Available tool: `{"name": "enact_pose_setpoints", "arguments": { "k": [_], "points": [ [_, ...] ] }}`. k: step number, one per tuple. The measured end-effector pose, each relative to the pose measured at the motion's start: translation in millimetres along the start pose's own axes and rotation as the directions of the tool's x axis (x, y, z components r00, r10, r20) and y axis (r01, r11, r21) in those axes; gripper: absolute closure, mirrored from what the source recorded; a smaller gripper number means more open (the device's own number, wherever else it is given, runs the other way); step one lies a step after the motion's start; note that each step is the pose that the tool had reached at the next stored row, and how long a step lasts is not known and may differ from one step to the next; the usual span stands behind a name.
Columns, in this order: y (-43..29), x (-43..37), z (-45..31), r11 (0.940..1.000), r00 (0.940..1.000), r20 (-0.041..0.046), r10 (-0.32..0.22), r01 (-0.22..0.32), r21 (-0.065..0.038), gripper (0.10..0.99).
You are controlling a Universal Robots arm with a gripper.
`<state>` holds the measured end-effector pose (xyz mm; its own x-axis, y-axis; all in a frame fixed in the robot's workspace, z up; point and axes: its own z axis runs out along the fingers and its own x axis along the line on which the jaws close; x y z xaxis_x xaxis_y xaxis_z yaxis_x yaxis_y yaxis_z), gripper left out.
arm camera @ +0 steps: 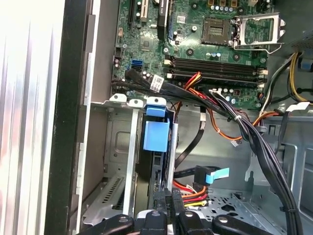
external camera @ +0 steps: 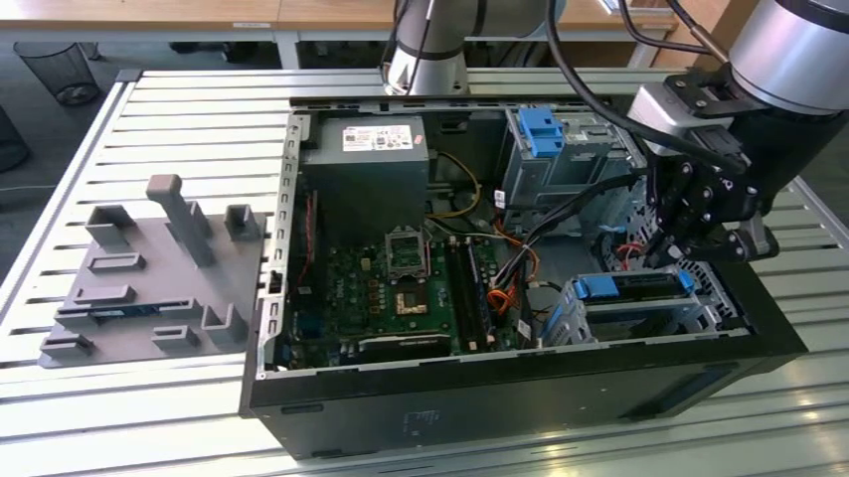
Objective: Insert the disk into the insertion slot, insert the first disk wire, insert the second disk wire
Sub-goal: 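Insert the first disk wire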
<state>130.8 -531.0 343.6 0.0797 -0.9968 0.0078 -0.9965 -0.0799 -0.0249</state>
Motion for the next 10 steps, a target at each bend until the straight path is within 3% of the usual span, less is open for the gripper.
{"name": "enact_pose_setpoints", "arguments": {
  "k": [10],
  "points": [
    [0.3, 2.2, 3.2, 1.0, 1.0, -0.0001, 0.009, -0.009, 0.0, 0.922]
  ]
}}
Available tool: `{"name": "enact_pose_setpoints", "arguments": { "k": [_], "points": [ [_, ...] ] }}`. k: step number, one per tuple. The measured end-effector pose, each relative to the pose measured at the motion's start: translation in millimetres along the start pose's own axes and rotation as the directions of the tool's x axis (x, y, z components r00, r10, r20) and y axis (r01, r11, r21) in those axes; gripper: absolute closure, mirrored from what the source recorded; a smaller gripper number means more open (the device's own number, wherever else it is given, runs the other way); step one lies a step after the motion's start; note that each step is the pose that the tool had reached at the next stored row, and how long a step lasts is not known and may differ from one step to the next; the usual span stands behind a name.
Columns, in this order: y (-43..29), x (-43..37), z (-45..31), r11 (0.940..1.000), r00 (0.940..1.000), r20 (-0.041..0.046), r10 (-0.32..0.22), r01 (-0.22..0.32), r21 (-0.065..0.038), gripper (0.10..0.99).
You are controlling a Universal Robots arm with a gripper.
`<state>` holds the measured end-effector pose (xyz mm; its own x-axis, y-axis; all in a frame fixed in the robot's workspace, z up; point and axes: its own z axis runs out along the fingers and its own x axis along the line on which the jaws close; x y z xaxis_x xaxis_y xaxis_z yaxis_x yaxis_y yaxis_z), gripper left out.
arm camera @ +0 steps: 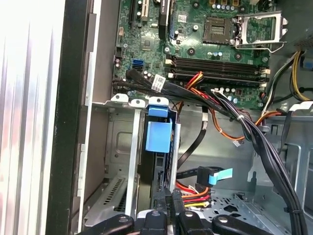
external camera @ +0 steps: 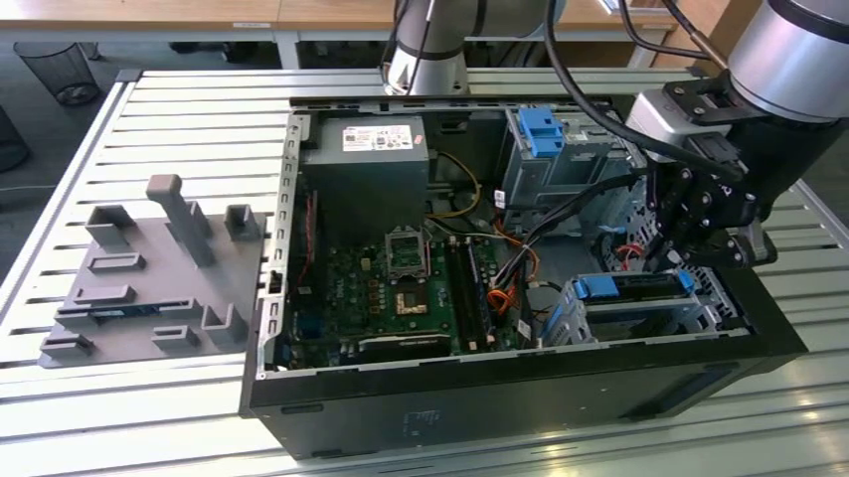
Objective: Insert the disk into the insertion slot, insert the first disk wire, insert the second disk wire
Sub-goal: 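Insert the first disk wire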
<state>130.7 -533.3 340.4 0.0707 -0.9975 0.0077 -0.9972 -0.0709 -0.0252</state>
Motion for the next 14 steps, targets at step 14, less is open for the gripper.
{"name": "enact_pose_setpoints", "arguments": {
  "k": [14],
  "points": [
    [-2.5, 3.5, 3.4, 0.9998, 0.9998, -0.0006, 0.018, -0.018, 0.0, 0.922]
  ]
}}
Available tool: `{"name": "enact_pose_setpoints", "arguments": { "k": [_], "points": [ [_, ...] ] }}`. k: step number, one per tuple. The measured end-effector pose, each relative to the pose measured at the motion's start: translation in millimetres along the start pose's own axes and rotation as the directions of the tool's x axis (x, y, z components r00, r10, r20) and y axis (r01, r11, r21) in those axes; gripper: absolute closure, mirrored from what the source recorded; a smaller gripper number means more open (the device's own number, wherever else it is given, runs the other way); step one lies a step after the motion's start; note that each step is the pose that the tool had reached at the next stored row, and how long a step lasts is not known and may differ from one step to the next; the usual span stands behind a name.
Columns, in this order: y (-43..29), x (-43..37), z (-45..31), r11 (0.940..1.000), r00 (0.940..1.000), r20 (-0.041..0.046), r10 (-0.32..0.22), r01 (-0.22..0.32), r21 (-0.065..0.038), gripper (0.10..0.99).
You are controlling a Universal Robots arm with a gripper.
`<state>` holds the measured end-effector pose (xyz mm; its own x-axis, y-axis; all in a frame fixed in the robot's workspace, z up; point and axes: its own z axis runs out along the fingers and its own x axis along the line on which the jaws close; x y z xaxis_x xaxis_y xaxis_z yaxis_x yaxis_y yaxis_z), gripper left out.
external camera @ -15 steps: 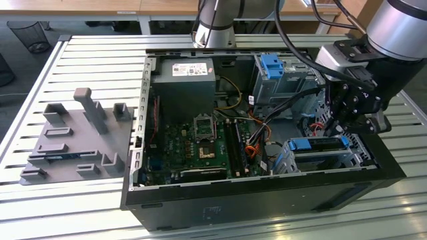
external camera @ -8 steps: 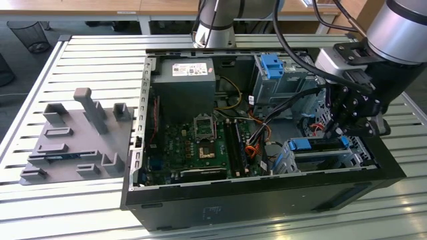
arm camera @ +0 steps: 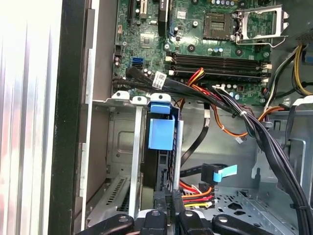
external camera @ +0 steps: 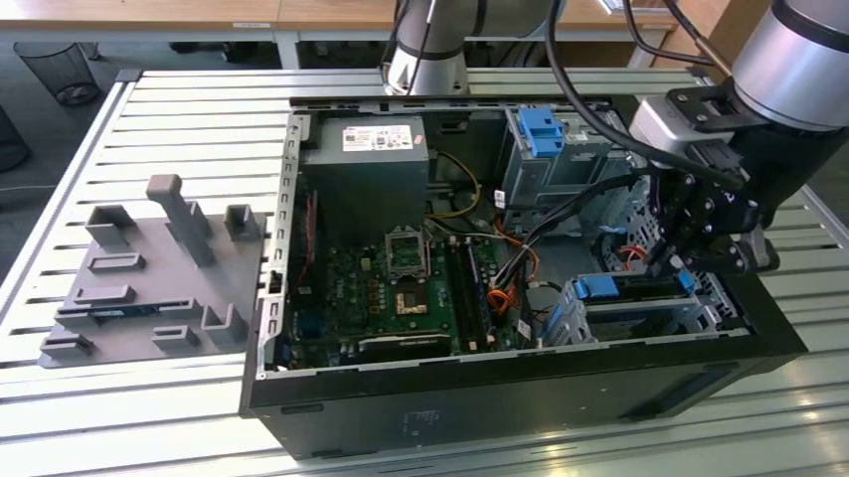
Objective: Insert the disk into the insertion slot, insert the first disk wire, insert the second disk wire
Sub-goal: 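Insert the first disk wire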
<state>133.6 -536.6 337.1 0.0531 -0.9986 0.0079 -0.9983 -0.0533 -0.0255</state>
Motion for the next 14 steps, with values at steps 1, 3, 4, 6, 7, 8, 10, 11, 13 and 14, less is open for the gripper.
{"name": "enact_pose_setpoints", "arguments": {
  "k": [1, 3, 4, 6, 7, 8, 10, 11, 13, 14],
  "points": [
    [0.0, 0.1, 0.2, 1.0, 1.0, -0.0001, 0.0, 0.0, 0.0, 0.922],
    [0.0, 0.4, 0.6, 1.0, 1.0, 0.0, 0.0, 0.0, 0.0, 0.922],
    [0.0, 0.6, 0.8, 1.0, 1.0, 0.0, 0.0, 0.0, 0.0, 0.922],
    [0.0, 1.0, 1.0, 1.0, 1.0, -0.0001, 0.0, 0.0, 0.0, 0.922],
    [0.0, 1.3, 1.1, 1.0, 1.0, -0.0001, 0.0, 0.0, 0.0, 0.922],
    [0.1, 1.6, 1.2, 1.0, 1.0, -0.0001, 0.0, 0.0, 0.0, 0.922],
    [0.1, 2.0, 1.4, 1.0, 1.0, 0.0, 0.0, 0.0, 0.0, 0.922],
    [0.1, 2.1, 1.5, 1.0, 1.0, 0.0, 0.0, 0.0, 0.0, 0.922],
    [0.1, 2.2, 1.7, 1.0, 1.0, -0.0005, 0.0, 0.0, 0.0, 0.922],
    [0.1, 2.2, 1.9, 1.0, 1.0, -0.0006, 0.0, 0.0, 0.0, 0.922]
  ]
}}
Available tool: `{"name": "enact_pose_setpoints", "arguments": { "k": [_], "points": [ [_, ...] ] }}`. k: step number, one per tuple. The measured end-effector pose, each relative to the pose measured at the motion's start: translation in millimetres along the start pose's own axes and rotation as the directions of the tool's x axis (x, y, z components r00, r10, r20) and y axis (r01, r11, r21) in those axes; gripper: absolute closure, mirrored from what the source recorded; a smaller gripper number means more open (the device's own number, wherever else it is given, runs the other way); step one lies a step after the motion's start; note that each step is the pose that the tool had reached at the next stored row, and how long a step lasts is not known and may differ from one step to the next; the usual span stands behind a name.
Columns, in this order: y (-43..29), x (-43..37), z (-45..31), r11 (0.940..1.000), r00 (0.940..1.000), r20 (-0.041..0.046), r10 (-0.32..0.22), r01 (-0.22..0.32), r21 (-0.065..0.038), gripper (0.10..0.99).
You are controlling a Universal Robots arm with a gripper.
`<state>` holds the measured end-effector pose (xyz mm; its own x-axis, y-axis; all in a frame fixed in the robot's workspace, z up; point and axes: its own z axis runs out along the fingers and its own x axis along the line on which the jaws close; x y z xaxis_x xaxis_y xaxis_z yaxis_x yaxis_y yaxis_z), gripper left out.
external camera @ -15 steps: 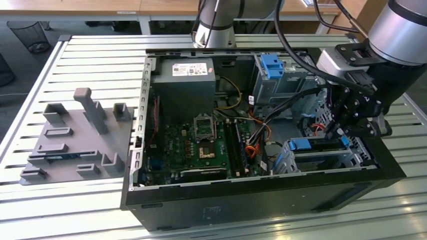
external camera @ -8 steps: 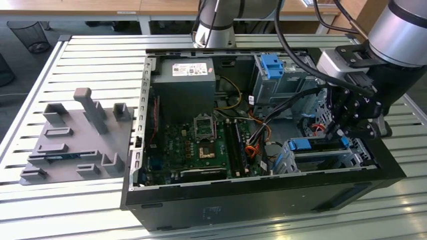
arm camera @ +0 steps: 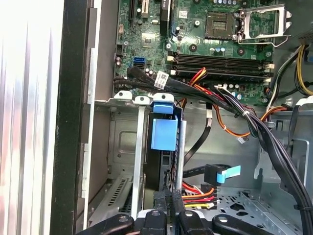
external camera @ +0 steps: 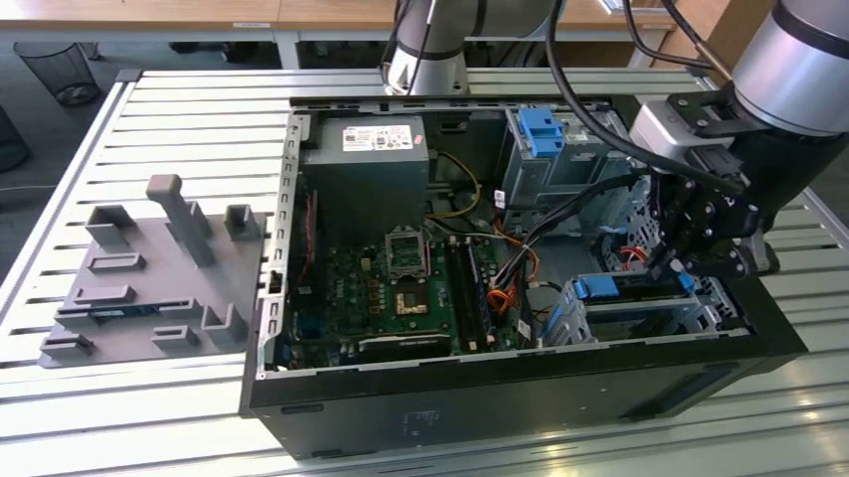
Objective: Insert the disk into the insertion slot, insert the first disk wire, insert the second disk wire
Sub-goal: 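Insert the first disk wire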
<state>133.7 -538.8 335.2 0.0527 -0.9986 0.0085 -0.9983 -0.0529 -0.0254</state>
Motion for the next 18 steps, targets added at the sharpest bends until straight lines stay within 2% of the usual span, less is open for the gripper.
{"name": "enact_pose_setpoints", "arguments": {
  "k": [10, 18],
  "points": [
    [0.0, 0.0, 0.9, 1.0, 1.0, 0.0, 0.002, -0.002, 0.0, 0.922],
    [0.0, -0.1, 1.0, 0.9995, 0.9995, -0.0006, 0.032, -0.032, 0.0, 0.922]
  ]
}}
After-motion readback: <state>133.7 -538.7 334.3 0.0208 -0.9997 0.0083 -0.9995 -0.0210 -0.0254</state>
